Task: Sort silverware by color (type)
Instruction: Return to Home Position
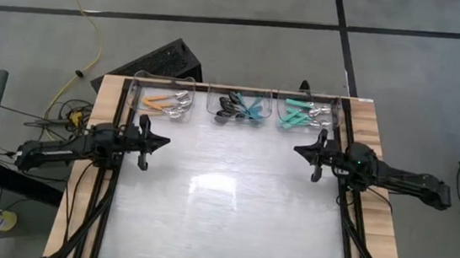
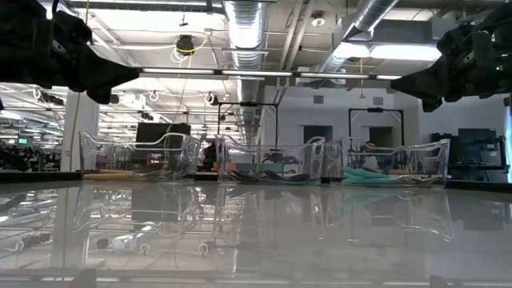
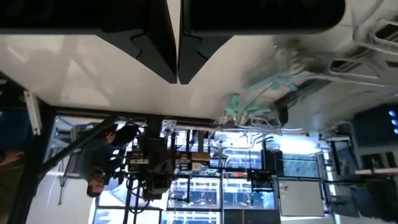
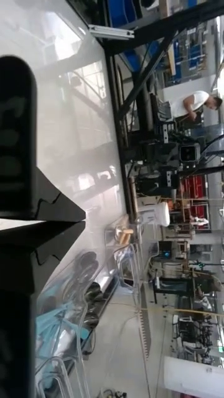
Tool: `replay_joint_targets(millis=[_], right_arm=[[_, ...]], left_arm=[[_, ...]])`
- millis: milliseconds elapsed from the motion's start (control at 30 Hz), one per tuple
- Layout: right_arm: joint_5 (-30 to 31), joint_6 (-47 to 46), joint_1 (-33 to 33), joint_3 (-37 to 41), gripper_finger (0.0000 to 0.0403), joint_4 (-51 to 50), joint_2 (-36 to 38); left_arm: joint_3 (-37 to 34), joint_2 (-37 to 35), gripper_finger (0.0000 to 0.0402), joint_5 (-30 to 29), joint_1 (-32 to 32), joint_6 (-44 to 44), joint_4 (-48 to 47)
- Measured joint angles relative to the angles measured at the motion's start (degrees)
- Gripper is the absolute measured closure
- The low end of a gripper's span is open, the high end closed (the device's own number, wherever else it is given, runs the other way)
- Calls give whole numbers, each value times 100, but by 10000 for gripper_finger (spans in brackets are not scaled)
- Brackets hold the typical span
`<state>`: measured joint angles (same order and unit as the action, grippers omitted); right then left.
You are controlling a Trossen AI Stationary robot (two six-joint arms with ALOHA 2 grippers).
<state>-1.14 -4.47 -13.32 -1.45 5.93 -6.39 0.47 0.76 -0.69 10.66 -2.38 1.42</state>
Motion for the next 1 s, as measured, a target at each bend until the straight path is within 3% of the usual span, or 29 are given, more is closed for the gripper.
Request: replay_joint_targets(millis=[400,1000], right_arm=[[-5,-2,4,-9,372,-42,0],[-11,-4,4,-15,372,-44,0]], left_arm=[[0,0,401,-122,0,734,14],[0,0,401,-120,0,550,18]])
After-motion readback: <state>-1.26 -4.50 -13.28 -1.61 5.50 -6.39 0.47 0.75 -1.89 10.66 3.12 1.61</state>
